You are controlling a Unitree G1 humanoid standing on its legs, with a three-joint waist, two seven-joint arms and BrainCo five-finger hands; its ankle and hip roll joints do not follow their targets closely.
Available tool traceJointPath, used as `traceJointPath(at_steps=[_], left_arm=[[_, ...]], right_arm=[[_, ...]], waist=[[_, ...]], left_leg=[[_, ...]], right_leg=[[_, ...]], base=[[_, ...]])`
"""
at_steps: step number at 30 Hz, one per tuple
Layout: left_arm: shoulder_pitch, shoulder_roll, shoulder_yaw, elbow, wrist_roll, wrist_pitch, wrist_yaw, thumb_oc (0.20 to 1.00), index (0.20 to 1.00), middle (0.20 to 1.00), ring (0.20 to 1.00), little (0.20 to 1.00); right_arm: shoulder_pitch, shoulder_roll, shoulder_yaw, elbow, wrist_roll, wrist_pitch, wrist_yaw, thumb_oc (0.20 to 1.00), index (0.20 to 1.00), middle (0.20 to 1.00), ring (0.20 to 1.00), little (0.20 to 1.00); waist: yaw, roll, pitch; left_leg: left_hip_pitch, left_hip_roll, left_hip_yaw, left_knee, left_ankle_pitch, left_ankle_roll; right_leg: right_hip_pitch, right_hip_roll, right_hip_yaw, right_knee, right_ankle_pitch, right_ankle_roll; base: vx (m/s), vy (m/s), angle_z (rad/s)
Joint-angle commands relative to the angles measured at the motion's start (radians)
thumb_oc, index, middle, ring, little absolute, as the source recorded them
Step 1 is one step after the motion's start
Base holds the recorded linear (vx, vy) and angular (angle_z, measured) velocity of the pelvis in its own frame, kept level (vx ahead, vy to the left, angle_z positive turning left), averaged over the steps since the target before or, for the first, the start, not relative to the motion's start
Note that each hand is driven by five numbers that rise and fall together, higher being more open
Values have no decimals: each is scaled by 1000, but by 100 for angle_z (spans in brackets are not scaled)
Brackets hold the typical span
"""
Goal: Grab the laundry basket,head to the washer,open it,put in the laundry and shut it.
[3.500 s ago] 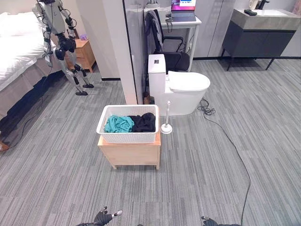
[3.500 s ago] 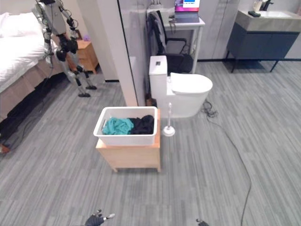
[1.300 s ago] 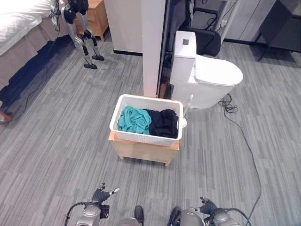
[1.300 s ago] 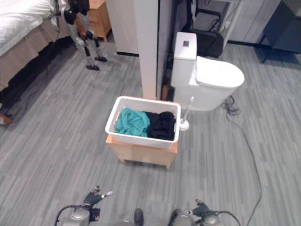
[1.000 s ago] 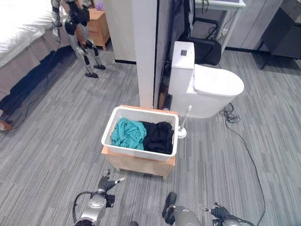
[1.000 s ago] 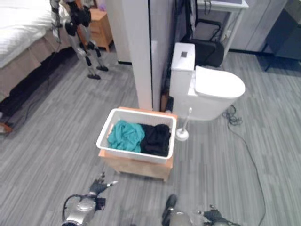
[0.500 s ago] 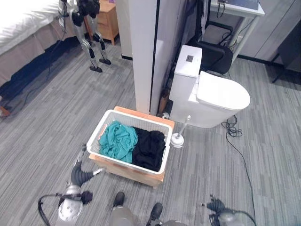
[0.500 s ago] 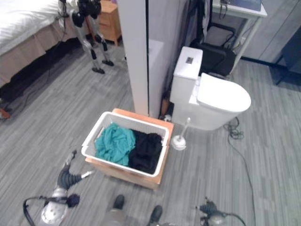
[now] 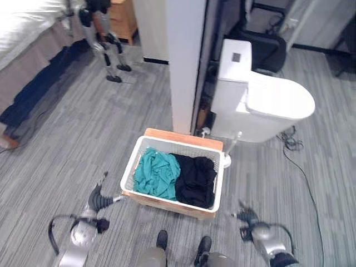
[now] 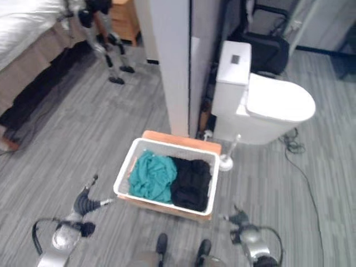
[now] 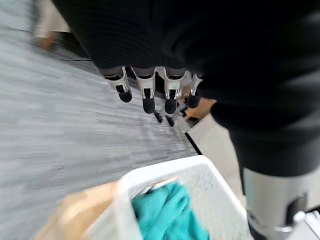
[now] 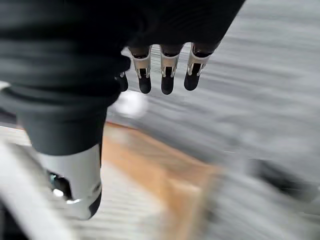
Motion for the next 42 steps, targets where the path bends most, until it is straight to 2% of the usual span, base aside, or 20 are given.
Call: traceJointPath(at_steps=[1,9,14,16,17,25,31,42], left_arm=[[-71,8,-7,-20,-12,10,72,1000,1000,1000,1000,1000],[-318,-33,-80,160,-89,57,150,1000,1000,1000,1000,1000],[-356,-42,-81,209,-139,64,177,1000,1000,1000,1000,1000],[-383,-35,-82,216,-138,62,201,1000,1000,1000,1000,1000],[-411,-7,-76,205,-80,73,242,1000,1000,1000,1000,1000],[-423,24,-47,169,7,76,309,1000,1000,1000,1000,1000],[-379,62,-8,33,125,73,330,1000,1000,1000,1000,1000],[-423,63,12,83,88,98,373,1000,1000,1000,1000,1000]], right_arm=[[-77,-36,-9,-15,27,11,-67,1000,1000,1000,1000,1000],[-182,-17,22,-114,29,28,-119,1000,1000,1000,1000,1000],[-194,-2,55,-157,0,48,-118,1000,1000,1000,1000,1000],[-202,1,61,-158,5,44,-126,1000,1000,1000,1000,1000],[-199,13,73,-167,33,26,-122,1000,1000,1000,1000,1000],[-149,40,99,-186,55,-2,-101,1000,1000,1000,1000,1000],[-124,46,103,-150,68,-19,-85,1000,1000,1000,1000,1000],[-108,29,106,-179,87,-26,-66,1000,1000,1000,1000,1000]], waist=[[-13,-54,44],[-48,-55,81],[-48,-62,119],[-46,-62,135],[-46,-68,153],[-45,-83,164],[-35,-86,165],[-47,-102,169]], left_leg=[[20,29,-26,-43,-27,6],[-34,24,-20,-57,0,1],[-42,27,-19,-55,3,1],[-46,28,-18,-53,6,0],[-53,29,-21,-52,11,-4],[-58,31,-22,-51,10,-11],[-56,30,-19,-50,2,-12],[-77,31,-14,-28,-4,-8]], right_leg=[[101,-66,-23,-208,101,98],[41,-77,-26,-208,124,100],[29,-80,-28,-196,124,100],[26,-81,-32,-195,127,101],[23,-84,-37,-193,129,102],[21,-88,-43,-197,131,105],[24,-90,-43,-197,130,108],[8,-89,-36,-189,131,107]], base=[[-71,31,-18],[-61,31,-3],[-15,3,-1],[-35,1,1],[-31,-4,2],[-1,-6,6],[0,0,0],[0,0,0]])
